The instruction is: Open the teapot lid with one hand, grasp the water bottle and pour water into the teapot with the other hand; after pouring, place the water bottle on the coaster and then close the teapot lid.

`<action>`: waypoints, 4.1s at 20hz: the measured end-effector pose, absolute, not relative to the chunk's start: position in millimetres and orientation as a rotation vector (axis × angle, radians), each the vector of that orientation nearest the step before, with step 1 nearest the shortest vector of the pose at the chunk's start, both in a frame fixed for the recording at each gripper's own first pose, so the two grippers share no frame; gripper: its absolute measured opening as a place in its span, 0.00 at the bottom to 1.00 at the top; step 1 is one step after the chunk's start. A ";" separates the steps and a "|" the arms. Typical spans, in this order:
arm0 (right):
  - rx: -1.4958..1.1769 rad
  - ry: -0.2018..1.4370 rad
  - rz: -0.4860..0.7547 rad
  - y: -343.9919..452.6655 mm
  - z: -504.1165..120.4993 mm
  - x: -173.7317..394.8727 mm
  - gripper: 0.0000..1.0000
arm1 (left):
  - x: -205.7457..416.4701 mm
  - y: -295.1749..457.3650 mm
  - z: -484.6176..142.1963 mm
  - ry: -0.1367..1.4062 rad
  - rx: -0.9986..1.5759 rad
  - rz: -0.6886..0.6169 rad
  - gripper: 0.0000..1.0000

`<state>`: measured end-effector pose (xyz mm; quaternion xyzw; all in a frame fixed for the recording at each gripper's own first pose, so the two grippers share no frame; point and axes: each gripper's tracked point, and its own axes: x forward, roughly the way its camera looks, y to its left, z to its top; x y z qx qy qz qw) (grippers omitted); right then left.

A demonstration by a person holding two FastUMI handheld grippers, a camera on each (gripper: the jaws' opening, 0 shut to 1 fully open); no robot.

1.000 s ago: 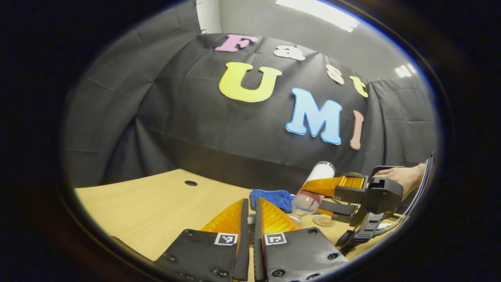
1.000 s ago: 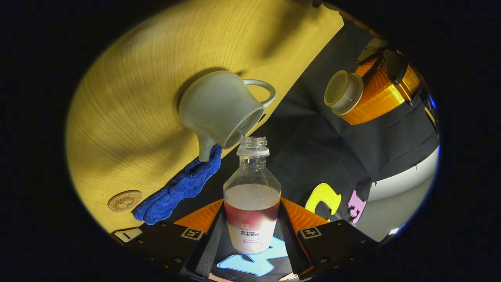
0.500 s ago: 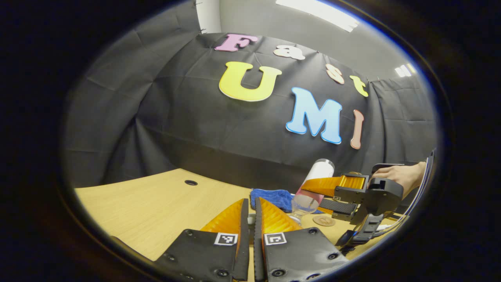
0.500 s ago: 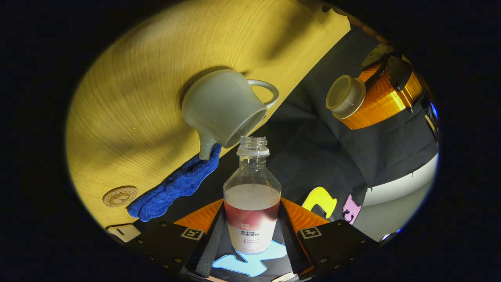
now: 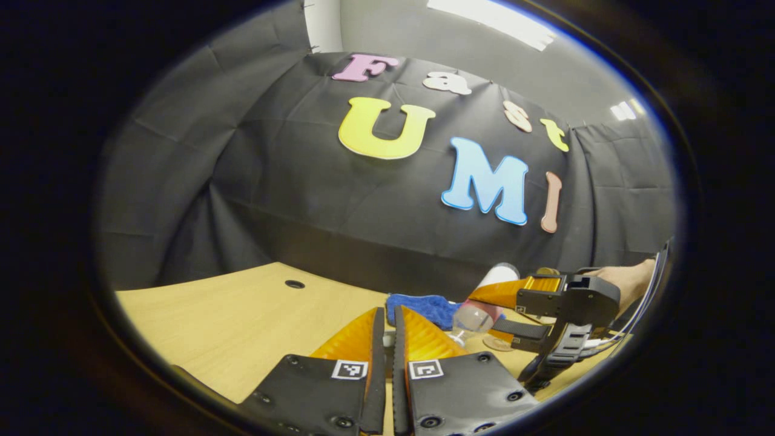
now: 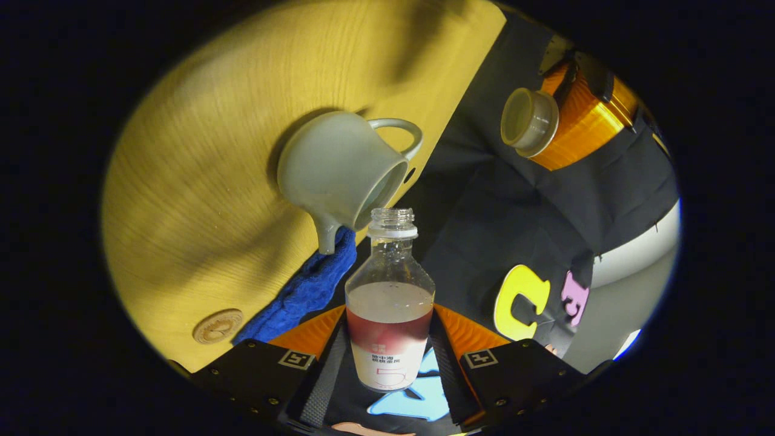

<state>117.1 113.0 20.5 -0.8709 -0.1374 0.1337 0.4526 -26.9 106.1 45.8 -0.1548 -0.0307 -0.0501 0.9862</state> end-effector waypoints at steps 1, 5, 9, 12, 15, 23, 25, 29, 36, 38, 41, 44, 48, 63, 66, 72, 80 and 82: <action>-2.118 -0.328 0.329 111.6 20.2 116.0 0.74 | -27.4 105.7 47.7 -0.068 -0.313 -0.105 0.12; -1.877 -0.241 0.368 102.7 3.8 113.3 0.75 | -29.6 101.5 52.8 -0.083 -0.332 -0.132 0.12; -1.722 -0.193 0.366 99.0 -3.4 107.3 0.75 | -31.0 108.7 60.6 -0.108 -0.319 -0.114 0.11; -1.547 -0.147 0.375 97.3 4.2 106.0 0.75 | -29.4 101.4 63.6 -0.107 -0.312 -0.128 0.11; -1.307 -0.120 0.325 79.4 36.1 103.4 0.75 | -26.0 92.0 75.8 -0.128 -0.301 -0.150 0.12; -0.258 0.091 0.300 1.0 60.6 127.9 0.75 | 4.9 37.0 80.6 -0.086 -0.250 -0.208 0.11; -0.131 0.113 0.310 -8.8 52.5 139.0 0.75 | 7.1 30.5 82.0 -0.083 -0.238 -0.200 0.11; -0.081 0.136 0.279 -18.0 24.4 159.2 0.75 | 13.4 16.4 75.7 -0.055 -0.225 -0.200 0.11; -0.063 0.098 0.288 -11.7 15.4 170.1 0.75 | 18.4 7.2 47.0 0.019 -0.208 -0.183 0.11; -0.044 0.079 0.287 -11.6 15.5 170.0 0.75 | 21.4 9.0 47.5 0.017 -0.208 -0.176 0.11; -0.024 0.063 0.284 -12.0 13.1 170.9 0.75 | 22.6 2.9 44.5 0.026 -0.203 -0.181 0.12; -0.055 0.060 0.261 -11.2 8.4 168.1 0.77 | 23.8 -0.1 46.9 0.021 -0.196 -0.179 0.12; -0.135 -0.038 0.247 -5.9 29.8 161.8 0.80 | 25.4 1.8 38.9 0.029 -0.183 -0.171 0.11; -0.055 -0.081 0.238 -13.5 46.7 162.6 0.80 | 40.6 -6.2 11.3 0.098 -0.153 -0.174 0.11; -0.037 -0.106 0.240 -16.3 56.1 156.8 0.80 | 44.5 -4.1 5.8 0.111 -0.137 -0.162 0.11; -0.032 -0.143 0.238 -17.9 67.0 151.9 0.80 | 50.8 -5.8 -4.0 0.128 -0.121 -0.149 0.11; -0.037 -0.147 0.225 -25.0 72.7 144.0 0.80 | 48.6 -1.9 3.2 0.084 -0.118 -0.123 0.19; -0.051 -0.150 0.225 -24.9 74.4 141.0 0.80 | 48.3 -3.9 -1.8 0.095 -0.107 -0.123 0.27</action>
